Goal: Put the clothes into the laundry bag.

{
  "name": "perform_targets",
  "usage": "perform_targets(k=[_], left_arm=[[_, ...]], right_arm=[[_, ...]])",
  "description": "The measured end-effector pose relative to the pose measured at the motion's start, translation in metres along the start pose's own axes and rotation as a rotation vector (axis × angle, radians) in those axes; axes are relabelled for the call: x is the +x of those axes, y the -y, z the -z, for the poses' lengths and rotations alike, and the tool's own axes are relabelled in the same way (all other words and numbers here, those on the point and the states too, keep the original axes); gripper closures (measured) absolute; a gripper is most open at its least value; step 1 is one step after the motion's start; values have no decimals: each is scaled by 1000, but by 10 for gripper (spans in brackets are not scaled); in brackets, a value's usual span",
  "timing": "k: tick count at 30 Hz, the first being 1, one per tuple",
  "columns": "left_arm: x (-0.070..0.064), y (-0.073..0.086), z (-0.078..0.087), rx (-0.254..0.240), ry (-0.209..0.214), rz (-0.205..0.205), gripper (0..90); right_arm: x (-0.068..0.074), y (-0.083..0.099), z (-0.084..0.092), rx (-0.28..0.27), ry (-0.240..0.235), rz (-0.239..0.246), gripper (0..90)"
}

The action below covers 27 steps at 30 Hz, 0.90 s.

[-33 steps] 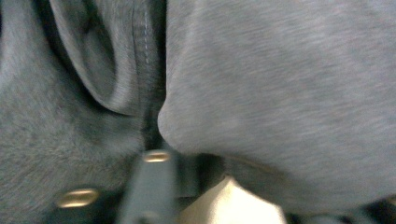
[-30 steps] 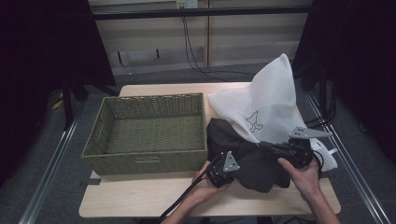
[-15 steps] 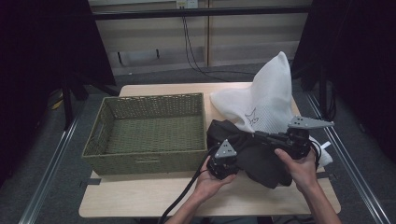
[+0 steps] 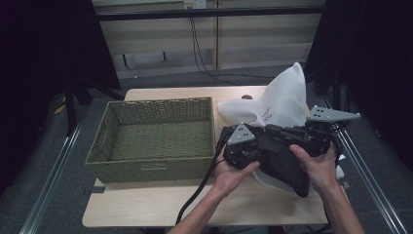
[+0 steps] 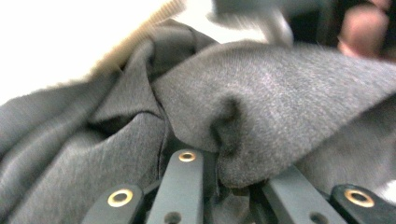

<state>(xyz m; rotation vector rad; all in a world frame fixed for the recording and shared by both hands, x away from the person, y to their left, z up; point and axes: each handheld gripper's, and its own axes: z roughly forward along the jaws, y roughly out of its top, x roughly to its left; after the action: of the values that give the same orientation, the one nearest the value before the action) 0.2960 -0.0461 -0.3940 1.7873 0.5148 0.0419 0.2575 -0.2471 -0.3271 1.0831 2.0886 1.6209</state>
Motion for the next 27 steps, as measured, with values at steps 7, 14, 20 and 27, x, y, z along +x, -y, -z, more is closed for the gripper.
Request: perform_targets(k=[7, 14, 20, 27], left_arm=[[1, -2, -21, 0, -101, 11, 855], [15, 1, -33, 10, -196, 36, 855], [21, 25, -48, 117, -227, 10, 851], [25, 47, -54, 162, -186, -3, 833]], right_arm=[[9, 3, 2, 4, -29, -10, 885], [18, 7, 7, 17, -22, -21, 886], [-6, 49, 12, 52, 2, -85, 886], [-18, 86, 10, 124, 34, -81, 884]])
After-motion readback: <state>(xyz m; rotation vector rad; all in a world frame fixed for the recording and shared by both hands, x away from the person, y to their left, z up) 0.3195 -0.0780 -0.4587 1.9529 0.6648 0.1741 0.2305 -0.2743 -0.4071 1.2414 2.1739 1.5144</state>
